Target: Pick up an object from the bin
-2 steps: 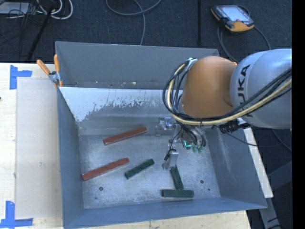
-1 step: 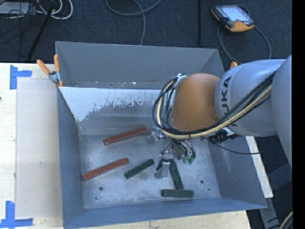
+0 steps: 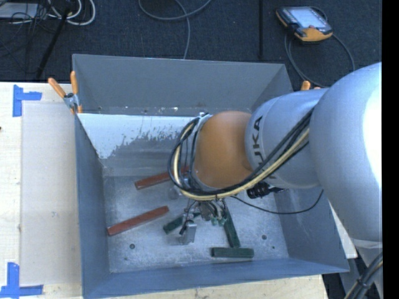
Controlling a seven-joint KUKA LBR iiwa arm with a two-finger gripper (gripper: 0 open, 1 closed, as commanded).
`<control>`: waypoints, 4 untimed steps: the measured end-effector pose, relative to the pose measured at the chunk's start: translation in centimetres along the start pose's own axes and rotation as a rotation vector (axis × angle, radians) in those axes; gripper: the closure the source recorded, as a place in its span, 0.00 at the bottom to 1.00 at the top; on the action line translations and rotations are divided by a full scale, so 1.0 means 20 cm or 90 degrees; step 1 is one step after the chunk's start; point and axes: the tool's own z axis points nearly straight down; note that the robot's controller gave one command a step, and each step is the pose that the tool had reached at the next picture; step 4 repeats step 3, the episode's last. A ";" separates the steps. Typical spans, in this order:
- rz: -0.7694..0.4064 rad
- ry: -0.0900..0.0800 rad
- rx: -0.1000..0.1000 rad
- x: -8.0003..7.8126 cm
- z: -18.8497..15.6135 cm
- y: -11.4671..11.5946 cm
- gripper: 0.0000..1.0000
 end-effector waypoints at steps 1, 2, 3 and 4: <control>0.008 -0.002 -0.003 -0.04 0.09 -0.04 1.00; 0.008 -0.002 -0.002 -0.04 0.09 -0.04 1.00; 0.018 -0.007 -0.002 0.06 -0.84 -0.08 1.00; 0.018 -0.007 -0.002 0.06 -0.84 -0.08 1.00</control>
Offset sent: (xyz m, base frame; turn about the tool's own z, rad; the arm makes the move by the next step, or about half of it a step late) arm 0.0000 0.0000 0.0000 0.0000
